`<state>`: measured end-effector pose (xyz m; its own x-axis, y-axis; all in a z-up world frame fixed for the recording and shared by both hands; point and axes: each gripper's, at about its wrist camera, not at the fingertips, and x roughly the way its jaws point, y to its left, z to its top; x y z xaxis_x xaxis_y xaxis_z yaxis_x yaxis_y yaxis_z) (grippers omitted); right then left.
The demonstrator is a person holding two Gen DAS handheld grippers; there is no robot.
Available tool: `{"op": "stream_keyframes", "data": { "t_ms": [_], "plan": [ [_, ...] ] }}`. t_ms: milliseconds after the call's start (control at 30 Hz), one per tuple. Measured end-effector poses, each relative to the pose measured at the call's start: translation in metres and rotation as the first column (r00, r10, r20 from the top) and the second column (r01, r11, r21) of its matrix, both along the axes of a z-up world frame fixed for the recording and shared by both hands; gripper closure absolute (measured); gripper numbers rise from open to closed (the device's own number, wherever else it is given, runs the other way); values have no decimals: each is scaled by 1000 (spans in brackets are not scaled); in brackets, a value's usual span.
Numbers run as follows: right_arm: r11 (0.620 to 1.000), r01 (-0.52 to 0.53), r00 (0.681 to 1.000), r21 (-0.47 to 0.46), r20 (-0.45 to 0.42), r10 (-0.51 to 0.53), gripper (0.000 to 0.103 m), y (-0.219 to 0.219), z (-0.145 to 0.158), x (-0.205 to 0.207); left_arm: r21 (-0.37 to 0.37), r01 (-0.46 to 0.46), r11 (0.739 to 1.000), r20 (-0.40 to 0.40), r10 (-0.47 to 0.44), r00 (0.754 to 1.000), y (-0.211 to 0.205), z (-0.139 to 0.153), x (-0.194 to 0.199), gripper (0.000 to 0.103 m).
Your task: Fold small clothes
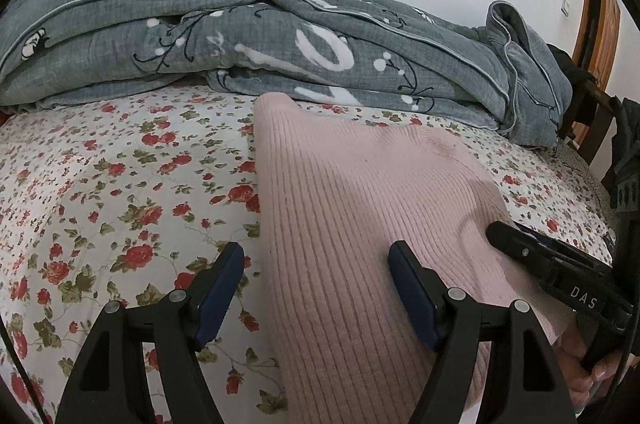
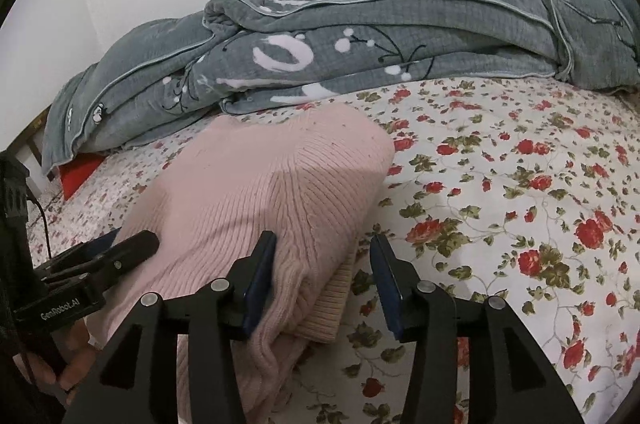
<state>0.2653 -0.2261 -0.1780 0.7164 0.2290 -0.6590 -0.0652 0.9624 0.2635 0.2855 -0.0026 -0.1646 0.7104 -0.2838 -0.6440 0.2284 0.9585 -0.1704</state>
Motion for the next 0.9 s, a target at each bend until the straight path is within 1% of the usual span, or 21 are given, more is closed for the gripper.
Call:
{"op": "stream_keyframes", "data": {
  "t_ms": [167,533,767,900],
  "plan": [
    [1000,2,1000,-27,11,-2,55,4,2,-1,2,0,1000,1,0,1000,0,0,0,29],
    [999,-2,1000,-44,16,3,54,7,3,-1,-1,2,1000,0,-2,1000,0,-1,0,28],
    [999,-2,1000,-42,13,3,53,6,3,-1,1,2,1000,2,-2,1000,0,-1,0,28],
    [999,7,1000,-38,12,-6,51,4,4,-1,4,19,1000,9,-19,1000,0,2,-3,29]
  ]
}}
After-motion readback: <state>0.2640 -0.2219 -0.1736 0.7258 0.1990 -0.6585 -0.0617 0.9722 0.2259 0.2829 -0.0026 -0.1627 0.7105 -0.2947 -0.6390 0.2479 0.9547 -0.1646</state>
